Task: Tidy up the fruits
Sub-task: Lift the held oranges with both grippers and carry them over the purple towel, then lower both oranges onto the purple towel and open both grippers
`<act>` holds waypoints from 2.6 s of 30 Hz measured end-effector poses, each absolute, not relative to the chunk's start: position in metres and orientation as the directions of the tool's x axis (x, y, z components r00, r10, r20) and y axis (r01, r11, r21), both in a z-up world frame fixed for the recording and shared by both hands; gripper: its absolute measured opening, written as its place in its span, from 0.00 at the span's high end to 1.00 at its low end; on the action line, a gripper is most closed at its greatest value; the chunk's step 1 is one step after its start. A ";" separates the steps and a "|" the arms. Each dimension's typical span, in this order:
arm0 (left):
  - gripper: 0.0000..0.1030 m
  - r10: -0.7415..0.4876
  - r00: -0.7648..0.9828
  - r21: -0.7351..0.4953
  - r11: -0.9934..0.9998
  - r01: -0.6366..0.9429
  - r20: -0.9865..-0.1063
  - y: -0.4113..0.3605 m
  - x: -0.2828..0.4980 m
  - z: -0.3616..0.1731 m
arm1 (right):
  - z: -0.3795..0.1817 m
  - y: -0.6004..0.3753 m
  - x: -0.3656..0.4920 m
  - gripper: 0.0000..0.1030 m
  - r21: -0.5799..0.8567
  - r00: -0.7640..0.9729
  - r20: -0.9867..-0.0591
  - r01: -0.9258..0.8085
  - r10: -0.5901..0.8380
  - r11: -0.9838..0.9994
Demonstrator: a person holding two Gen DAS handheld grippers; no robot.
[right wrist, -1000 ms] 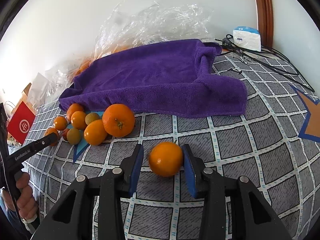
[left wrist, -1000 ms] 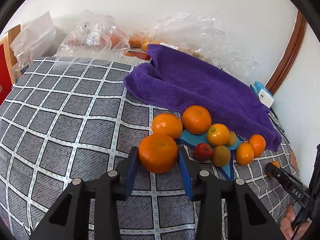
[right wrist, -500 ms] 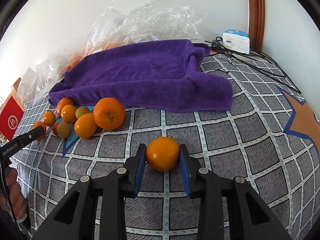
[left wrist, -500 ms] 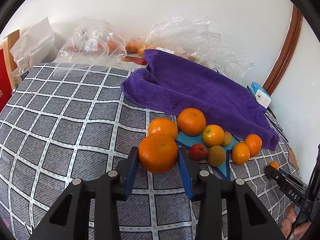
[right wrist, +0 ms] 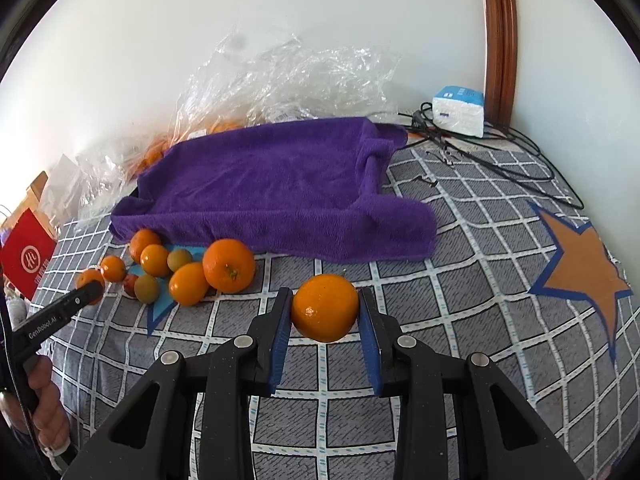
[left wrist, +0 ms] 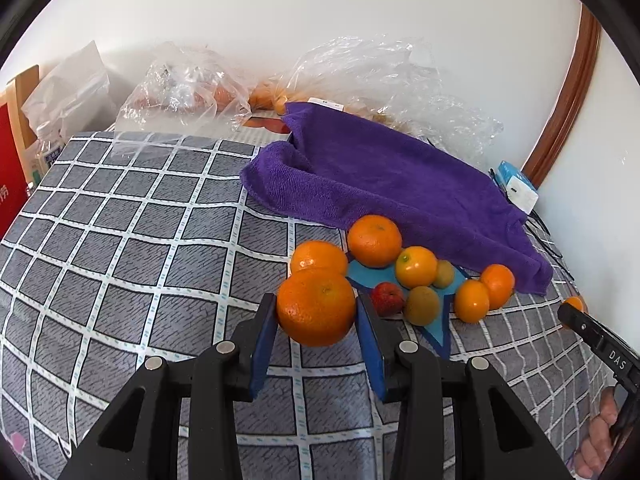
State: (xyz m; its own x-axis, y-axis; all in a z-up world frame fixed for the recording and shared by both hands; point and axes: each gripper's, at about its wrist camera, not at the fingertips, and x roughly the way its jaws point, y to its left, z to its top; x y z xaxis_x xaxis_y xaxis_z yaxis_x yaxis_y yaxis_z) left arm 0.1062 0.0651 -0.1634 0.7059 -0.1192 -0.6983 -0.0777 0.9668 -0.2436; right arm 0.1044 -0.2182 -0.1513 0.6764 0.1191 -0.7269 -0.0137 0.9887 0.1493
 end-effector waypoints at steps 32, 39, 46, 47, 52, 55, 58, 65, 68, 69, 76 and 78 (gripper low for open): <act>0.64 -0.115 0.768 -0.235 0.971 -0.047 -0.630 0.071 0.176 -0.030 | -0.043 -0.203 0.184 0.68 0.136 0.756 -0.644 -0.039 0.118 0.990; 0.64 -0.126 0.747 -0.225 0.974 -0.032 -0.653 0.063 0.215 -0.035 | -0.047 -0.207 0.209 0.68 0.121 0.751 -0.655 -0.012 0.089 0.993; 0.64 -0.142 0.722 -0.227 0.974 -0.021 -0.677 0.057 0.253 -0.050 | -0.063 -0.209 0.243 0.68 0.113 0.736 -0.674 0.009 0.070 0.994; 0.64 -0.143 0.718 -0.228 0.973 -0.023 -0.681 0.056 0.258 -0.054 | -0.066 -0.209 0.247 0.68 0.111 0.732 -0.679 0.014 0.065 0.994; 0.64 -0.125 0.694 -0.210 0.977 -0.038 -0.709 0.056 0.282 -0.075 | -0.087 -0.212 0.270 0.68 0.102 0.705 -0.708 0.035 0.047 0.994; 0.64 -0.105 0.681 -0.190 0.981 -0.050 -0.724 0.056 0.292 -0.088 | -0.101 -0.213 0.282 0.68 0.105 0.687 -0.725 0.044 0.046 0.993; 0.64 -0.103 0.663 -0.179 0.983 -0.048 -0.742 0.055 0.300 -0.102 | -0.116 -0.214 0.293 0.69 0.103 0.668 -0.743 0.052 0.042 0.993; 0.64 -0.109 0.628 -0.164 0.986 -0.030 -0.771 0.052 0.309 -0.130 | -0.148 -0.213 0.310 0.68 0.095 0.620 -0.784 0.059 0.038 0.994; 0.64 -0.102 0.605 -0.156 0.987 -0.037 -0.789 0.052 0.314 -0.140 | -0.158 -0.210 0.314 0.68 0.078 0.605 -0.796 0.055 0.029 0.995; 0.64 -0.104 0.600 -0.157 0.987 -0.035 -0.793 0.052 0.315 -0.142 | -0.161 -0.210 0.316 0.68 0.073 0.597 -0.802 0.056 0.025 0.996; 0.64 -0.105 0.571 -0.152 0.988 -0.036 -0.814 0.051 0.318 -0.155 | -0.175 -0.207 0.322 0.68 0.071 0.567 -0.823 0.056 0.027 0.996; 0.64 -0.101 0.565 -0.146 0.989 -0.035 -0.819 0.050 0.319 -0.157 | -0.178 -0.205 0.323 0.68 0.067 0.559 -0.829 0.052 0.026 0.996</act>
